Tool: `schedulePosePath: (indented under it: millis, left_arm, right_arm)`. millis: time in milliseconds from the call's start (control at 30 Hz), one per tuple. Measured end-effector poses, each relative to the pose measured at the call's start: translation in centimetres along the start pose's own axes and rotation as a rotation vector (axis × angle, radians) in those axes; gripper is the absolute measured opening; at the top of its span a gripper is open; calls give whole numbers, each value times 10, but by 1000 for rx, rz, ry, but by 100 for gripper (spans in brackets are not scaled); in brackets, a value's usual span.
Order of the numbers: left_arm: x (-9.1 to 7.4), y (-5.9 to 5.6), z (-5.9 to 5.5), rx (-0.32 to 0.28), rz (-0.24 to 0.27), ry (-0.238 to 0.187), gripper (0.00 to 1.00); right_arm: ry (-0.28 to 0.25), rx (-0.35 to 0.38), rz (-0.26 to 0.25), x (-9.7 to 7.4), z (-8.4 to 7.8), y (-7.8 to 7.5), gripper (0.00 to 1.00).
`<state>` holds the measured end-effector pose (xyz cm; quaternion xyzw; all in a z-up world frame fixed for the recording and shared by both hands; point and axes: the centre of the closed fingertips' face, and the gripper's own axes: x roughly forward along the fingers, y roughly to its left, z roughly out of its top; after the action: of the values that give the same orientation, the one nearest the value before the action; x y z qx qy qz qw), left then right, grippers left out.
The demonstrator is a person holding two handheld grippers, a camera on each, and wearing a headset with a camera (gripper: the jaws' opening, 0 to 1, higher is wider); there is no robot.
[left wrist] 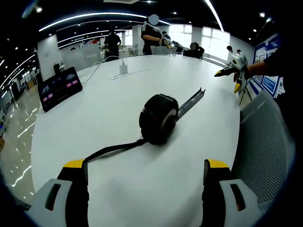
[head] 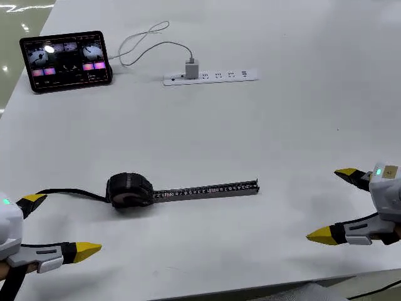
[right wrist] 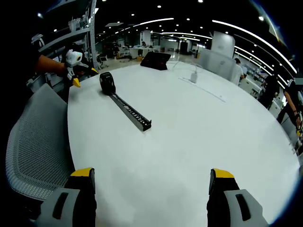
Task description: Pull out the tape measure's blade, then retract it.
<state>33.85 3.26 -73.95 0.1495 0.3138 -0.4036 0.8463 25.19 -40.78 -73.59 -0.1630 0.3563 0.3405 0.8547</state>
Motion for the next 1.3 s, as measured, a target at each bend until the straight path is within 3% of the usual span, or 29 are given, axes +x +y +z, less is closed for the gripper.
schedulePosePath:
  millis: [233, 533, 1100, 1300]
  left_arm:
    - [2, -3, 8, 27, -1, -17, 99]
    - [-1, -3, 5, 11, 6, -17, 99]
    - [3, -6, 17, -14, 17, -34, 99]
    - [9, -14, 26, -33, -15, -32, 99]
  right_arm:
    - [5, 10, -12, -7, -4, -2, 99]
    - [7, 20, -17, -10, -8, -5, 99]
    - [16, -1, -2, -13, -4, -11, 99]
    - [26, -23, 5, -13, 0, -14, 99]
